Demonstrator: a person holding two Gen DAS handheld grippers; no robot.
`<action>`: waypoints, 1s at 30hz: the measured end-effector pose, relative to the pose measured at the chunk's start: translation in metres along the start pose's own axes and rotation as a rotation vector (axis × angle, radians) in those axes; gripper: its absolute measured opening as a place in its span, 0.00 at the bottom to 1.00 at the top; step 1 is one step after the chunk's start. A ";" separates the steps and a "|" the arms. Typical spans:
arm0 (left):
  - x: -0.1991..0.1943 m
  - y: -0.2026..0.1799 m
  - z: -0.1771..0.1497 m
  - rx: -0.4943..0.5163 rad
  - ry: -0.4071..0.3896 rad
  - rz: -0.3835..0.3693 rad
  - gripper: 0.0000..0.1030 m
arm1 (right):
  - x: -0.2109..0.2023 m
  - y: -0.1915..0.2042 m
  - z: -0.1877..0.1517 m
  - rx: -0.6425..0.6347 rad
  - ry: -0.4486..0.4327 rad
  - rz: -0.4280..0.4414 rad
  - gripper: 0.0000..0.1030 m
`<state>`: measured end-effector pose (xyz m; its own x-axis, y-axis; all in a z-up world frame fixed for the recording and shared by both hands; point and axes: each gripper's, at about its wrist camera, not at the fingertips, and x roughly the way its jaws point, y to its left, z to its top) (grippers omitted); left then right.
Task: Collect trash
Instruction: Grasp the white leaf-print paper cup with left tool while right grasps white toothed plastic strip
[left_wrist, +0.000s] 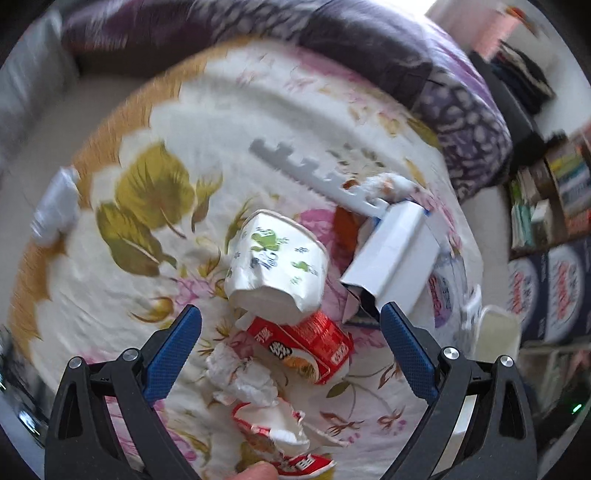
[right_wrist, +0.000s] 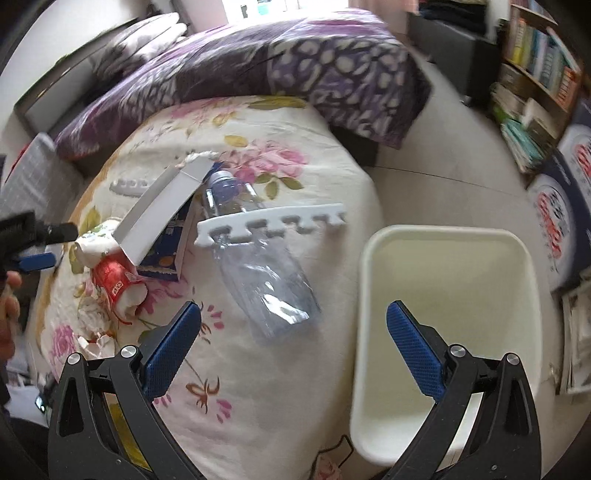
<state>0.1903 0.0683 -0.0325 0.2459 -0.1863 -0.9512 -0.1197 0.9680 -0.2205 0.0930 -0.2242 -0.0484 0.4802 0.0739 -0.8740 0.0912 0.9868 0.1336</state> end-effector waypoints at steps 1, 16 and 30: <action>0.005 0.005 0.004 -0.032 0.022 -0.013 0.92 | 0.003 0.002 0.003 -0.013 -0.007 0.005 0.93; 0.027 0.013 0.027 -0.099 0.084 -0.059 0.92 | 0.031 -0.004 0.055 0.005 -0.036 0.007 0.93; 0.033 0.013 0.035 -0.091 0.081 -0.021 0.92 | 0.081 -0.043 0.062 0.547 0.117 0.281 0.93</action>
<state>0.2308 0.0811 -0.0593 0.1709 -0.2233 -0.9596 -0.2028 0.9451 -0.2561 0.1819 -0.2699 -0.0966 0.4551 0.3652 -0.8121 0.4237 0.7133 0.5583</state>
